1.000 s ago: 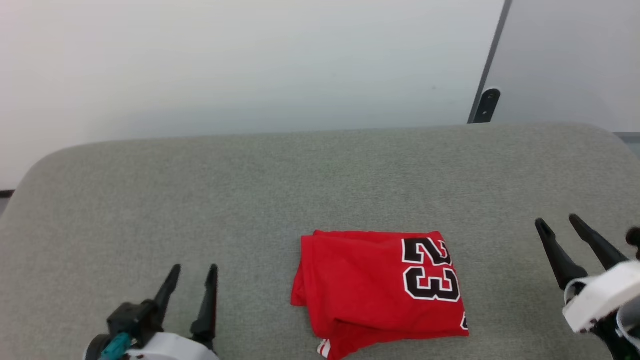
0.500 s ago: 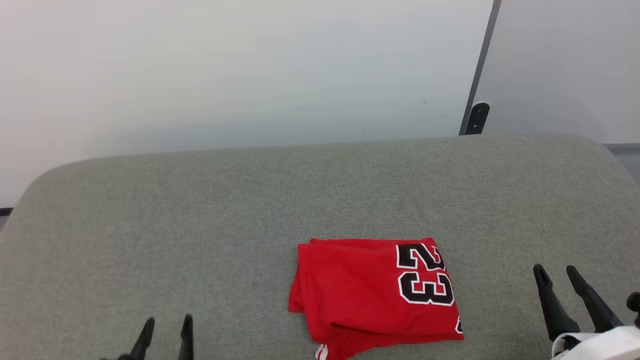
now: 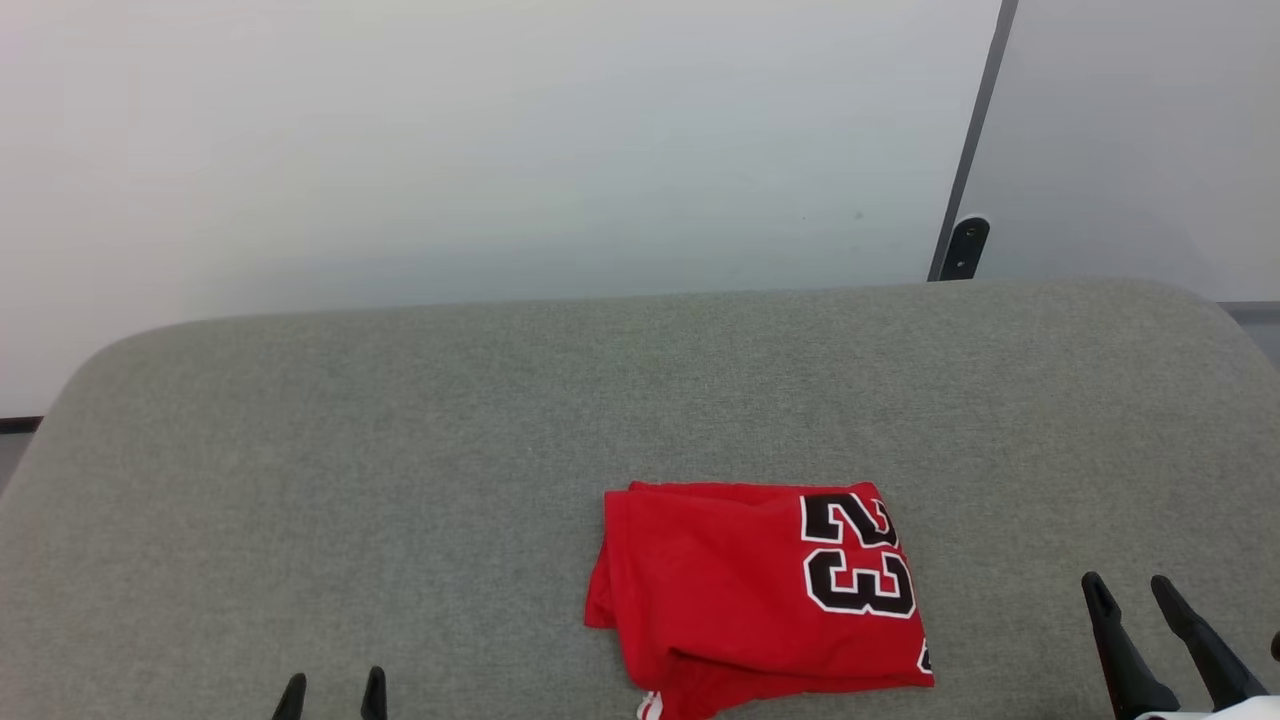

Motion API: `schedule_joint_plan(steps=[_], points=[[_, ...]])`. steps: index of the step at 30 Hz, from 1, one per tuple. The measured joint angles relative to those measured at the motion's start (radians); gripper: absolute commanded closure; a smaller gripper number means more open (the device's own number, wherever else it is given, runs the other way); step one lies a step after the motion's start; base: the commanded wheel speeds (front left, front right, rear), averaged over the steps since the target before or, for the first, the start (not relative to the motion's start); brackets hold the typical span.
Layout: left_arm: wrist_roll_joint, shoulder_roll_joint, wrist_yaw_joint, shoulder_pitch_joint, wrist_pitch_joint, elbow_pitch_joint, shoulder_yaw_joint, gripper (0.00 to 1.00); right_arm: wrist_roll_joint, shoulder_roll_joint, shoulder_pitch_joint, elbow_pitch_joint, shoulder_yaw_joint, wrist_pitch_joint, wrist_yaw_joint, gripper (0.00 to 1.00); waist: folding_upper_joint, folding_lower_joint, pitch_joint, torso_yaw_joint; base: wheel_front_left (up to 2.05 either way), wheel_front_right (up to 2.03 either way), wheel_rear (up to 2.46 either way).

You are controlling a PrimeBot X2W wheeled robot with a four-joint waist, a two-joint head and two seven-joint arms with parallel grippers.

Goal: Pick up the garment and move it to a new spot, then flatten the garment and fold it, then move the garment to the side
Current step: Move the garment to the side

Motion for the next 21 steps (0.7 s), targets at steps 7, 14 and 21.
schedule_joint_plan(steps=[7, 14, 21], points=[[-0.001, 0.000, 0.003, -0.002, 0.014, -0.021, -0.011, 0.00, -0.009, 0.013, 0.008, -0.015, -0.011, 0.019, 0.000, 0.00, 0.0000, 0.0000, 0.002, 0.009, 0.00, 0.00, 0.00], [-0.004, 0.001, 0.012, -0.006, 0.018, -0.027, -0.017, 0.00, -0.016, 0.017, 0.008, -0.016, -0.008, 0.021, 0.000, 0.00, 0.0000, 0.0000, 0.003, 0.012, 0.00, 0.00, 0.00], [-0.006, -0.001, 0.013, -0.018, 0.022, -0.027, -0.033, 0.00, -0.019, 0.017, 0.004, -0.020, -0.002, 0.030, 0.000, 0.00, 0.0000, 0.0000, 0.002, 0.026, 0.00, 0.00, 0.00]])
